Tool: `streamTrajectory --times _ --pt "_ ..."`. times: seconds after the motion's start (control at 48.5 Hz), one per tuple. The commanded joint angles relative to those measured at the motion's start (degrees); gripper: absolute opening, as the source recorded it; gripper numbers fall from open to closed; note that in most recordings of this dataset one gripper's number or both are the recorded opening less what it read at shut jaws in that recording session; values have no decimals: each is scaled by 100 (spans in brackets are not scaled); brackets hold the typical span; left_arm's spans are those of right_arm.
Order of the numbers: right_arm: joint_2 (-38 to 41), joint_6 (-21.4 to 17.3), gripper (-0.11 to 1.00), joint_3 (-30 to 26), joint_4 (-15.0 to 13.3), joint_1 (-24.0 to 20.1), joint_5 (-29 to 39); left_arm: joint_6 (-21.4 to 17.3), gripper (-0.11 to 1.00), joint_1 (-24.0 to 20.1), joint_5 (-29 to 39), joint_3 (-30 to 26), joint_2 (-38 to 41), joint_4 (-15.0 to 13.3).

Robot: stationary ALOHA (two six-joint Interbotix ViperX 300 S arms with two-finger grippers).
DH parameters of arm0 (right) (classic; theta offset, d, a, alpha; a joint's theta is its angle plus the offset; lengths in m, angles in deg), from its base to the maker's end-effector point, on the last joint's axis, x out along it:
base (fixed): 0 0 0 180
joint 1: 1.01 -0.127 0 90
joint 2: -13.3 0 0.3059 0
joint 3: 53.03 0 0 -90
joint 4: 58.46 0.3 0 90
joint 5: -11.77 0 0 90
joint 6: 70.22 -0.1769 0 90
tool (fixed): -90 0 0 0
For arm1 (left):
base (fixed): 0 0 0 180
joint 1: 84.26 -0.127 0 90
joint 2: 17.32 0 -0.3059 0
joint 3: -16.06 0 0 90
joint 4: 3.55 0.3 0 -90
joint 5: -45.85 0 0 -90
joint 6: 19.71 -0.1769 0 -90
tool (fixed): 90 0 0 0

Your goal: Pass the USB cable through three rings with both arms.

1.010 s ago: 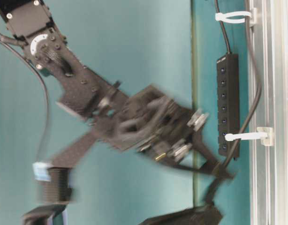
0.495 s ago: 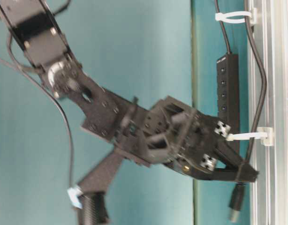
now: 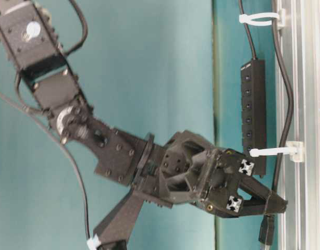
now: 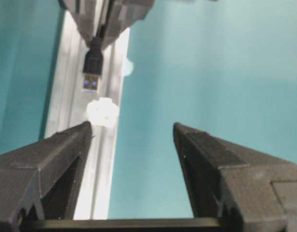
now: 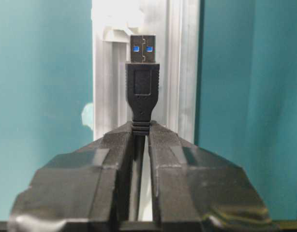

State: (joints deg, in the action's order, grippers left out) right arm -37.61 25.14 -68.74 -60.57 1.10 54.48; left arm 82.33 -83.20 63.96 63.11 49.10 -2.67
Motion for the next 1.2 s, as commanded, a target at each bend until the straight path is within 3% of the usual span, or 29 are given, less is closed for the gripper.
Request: streamTrajectory --times 0.0,1.175 --pt "9 149 -7 -229 53 0 246 -9 72 9 -26 -62 -18 9" --pt "343 272 -7 -686 185 -105 290 0 72 -44 185 9 18 18"
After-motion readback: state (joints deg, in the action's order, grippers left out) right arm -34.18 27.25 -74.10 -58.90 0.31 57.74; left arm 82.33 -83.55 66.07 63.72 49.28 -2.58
